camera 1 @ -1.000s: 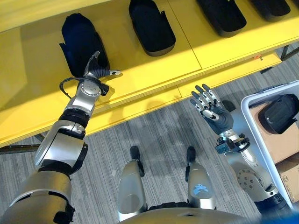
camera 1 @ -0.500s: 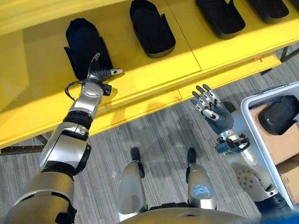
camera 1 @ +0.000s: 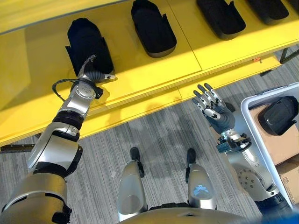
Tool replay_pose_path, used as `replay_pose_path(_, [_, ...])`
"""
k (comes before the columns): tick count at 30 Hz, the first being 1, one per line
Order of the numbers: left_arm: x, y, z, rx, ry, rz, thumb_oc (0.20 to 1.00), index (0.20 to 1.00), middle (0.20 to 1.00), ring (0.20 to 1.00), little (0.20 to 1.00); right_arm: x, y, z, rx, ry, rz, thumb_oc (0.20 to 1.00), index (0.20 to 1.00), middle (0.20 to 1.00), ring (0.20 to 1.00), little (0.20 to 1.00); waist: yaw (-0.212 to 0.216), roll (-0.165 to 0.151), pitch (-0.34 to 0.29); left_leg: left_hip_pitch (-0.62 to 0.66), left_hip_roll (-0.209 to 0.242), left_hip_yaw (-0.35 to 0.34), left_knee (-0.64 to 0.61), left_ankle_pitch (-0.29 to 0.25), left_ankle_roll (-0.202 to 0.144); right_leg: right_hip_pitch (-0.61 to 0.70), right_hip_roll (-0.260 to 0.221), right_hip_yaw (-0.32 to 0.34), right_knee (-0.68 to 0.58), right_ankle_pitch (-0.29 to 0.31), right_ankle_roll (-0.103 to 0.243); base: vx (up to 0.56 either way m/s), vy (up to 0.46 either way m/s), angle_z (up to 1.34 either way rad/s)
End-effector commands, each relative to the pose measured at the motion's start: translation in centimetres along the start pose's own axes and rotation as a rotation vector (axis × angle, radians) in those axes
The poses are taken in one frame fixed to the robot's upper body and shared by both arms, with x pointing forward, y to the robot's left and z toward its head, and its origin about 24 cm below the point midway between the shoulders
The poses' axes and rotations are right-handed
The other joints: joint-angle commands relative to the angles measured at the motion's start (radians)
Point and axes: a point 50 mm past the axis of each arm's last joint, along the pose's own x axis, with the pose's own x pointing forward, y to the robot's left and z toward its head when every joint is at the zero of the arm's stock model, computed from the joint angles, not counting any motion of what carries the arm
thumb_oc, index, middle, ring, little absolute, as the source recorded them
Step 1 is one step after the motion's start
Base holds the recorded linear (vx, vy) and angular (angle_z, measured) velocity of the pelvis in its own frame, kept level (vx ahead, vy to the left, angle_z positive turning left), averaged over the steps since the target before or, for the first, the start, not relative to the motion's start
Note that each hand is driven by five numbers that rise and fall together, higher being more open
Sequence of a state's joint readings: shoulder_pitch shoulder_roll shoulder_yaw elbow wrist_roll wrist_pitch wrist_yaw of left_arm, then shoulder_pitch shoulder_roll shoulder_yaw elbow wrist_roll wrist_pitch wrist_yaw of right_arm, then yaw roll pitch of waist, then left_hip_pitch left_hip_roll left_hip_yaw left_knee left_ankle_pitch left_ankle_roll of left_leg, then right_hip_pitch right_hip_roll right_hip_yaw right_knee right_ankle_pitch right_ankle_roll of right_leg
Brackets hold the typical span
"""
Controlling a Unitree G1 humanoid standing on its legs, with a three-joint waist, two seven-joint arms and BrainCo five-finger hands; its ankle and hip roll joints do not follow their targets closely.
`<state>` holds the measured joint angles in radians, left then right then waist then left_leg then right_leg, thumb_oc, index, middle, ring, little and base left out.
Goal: Move parts from the plastic box to the shelf.
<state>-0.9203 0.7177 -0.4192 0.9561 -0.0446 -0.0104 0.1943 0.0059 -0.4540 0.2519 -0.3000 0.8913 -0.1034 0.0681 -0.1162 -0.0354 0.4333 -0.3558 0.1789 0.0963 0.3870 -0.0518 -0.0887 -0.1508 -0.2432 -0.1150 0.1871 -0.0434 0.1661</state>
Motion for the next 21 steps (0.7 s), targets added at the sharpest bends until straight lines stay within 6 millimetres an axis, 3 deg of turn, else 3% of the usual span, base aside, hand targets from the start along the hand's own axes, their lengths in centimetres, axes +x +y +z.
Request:
replay_pose_path(1, [0.3,3.3,0.2,0.089,-0.041,0.078,1.0,1.0,1.0,1.0,1.0,-0.5,0.8,2.5,-0.023,-0.103,0.063,1.0,1.0,1.0,1.0,1.0,0.011,-0.011,-0.058,-0.001,0.064,-0.013,-0.004,0.032,-0.034,0.038,-0.04,0.005,0.056,-0.076,0.008,0.0,0.0,0.0])
replay_pose_path(6, [0.4,4.2,0.8,0.093,-0.065,0.101,1.0,1.0,1.0,1.0,1.0,-0.4,0.7,2.6,-0.027,-0.112,0.061,1.0,1.0,1.0,1.0,1.0,0.012,-0.01,-0.06,-0.003,0.062,-0.012,-0.001,0.032,-0.034,0.038,-0.04,0.004,0.057,-0.076,0.009,0.0,0.0,0.0])
replay_pose_path(12, [0.0,5.3,4.0,-0.079,-0.226,0.146,1.0,1.0,1.0,1.0,1.0,-0.4,0.4,3.1,-0.029,-0.149,0.04,1.0,1.0,1.0,1.0,1.0,0.015,-0.009,-0.065,-0.004,0.06,-0.013,0.0,0.032,-0.032,0.037,-0.042,0.003,0.059,-0.076,0.009,0.0,0.0,0.0])
replay_pose_path(17, [-1.1,5.8,5.6,-0.188,-0.342,0.164,1.0,1.0,1.0,1.0,1.0,-0.5,0.3,3.1,-0.032,-0.153,0.027,1.0,1.0,1.0,1.0,1.0,0.021,-0.007,-0.066,-0.005,0.06,-0.015,0.002,0.031,-0.032,0.037,-0.041,0.003,0.062,-0.078,0.007,0.0,0.0,0.0])
replay_pose_path(21, [-3.0,6.4,6.2,-0.247,-0.457,0.194,1.0,1.0,1.0,1.0,1.0,-0.8,0.0,3.0,-0.037,-0.148,0.008,1.0,1.0,1.0,1.0,1.0,0.026,-0.008,-0.069,-0.003,0.063,-0.015,0.001,0.031,-0.032,0.038,-0.039,0.001,0.062,-0.079,0.003,0.0,0.0,0.0])
